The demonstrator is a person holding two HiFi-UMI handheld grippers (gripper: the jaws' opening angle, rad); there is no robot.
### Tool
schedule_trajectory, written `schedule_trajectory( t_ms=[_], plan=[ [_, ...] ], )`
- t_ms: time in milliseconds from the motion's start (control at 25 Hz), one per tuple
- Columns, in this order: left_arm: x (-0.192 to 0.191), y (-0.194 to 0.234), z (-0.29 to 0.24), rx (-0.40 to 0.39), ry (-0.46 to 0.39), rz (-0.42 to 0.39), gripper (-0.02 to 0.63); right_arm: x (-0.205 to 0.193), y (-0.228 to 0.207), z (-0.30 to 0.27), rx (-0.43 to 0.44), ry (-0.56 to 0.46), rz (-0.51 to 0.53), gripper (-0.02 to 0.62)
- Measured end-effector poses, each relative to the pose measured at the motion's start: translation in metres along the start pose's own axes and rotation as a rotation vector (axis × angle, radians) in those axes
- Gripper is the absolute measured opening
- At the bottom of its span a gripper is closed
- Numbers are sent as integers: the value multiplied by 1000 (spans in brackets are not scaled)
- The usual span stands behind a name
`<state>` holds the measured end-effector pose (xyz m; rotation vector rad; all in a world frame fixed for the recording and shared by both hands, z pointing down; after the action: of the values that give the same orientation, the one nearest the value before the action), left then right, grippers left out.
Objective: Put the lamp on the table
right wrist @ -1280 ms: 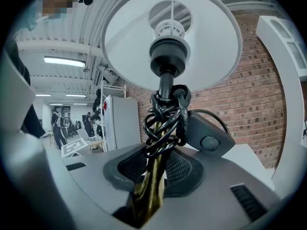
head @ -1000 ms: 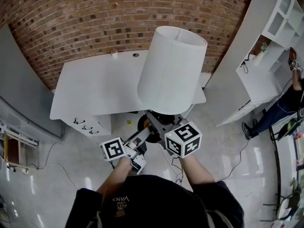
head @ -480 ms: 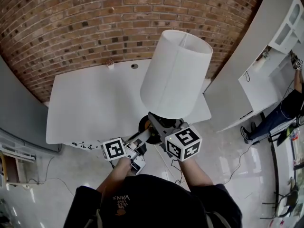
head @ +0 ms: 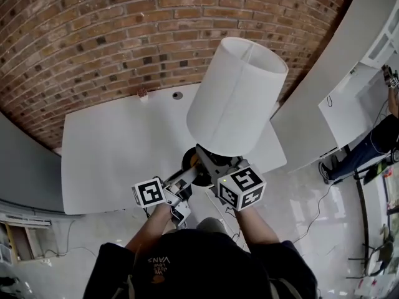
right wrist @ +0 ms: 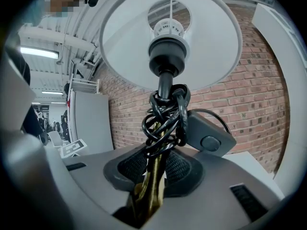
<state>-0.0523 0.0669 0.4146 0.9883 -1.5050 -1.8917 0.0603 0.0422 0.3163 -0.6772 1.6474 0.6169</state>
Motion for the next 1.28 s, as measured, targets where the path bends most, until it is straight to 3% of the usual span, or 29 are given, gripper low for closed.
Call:
schedule_trajectory(
  t_ms=[200, 520, 1040, 1200, 1280],
  plan=[
    [17, 16, -20, -10, -12, 33, 253, -6, -23, -23, 13, 19, 5, 95],
    [64, 41, -64, -8, -83, -45, 253, -7, -77, -72, 90, 8, 48, 94],
    [126, 88, -147, -4, -214, 0, 258, -18, -175, -151, 179, 42, 70, 92],
    [140, 106, -162, 3, -240, -12, 268, -25, -194, -172, 184, 46, 72, 91],
    [147, 118, -164, 36, -241, -68, 273, -33, -200, -183, 193, 57, 77, 90]
  ],
)
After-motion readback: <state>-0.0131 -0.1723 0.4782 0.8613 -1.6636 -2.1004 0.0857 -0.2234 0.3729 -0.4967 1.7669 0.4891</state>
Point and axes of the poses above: the fingertips, and each gripper's own axes: z backward along the fingers, y to its left, x out of its top, the point moved 7 cm from there along z, backward along the fingers, and after that the axes turned 7 degrees about z, right-handed, at the moved point
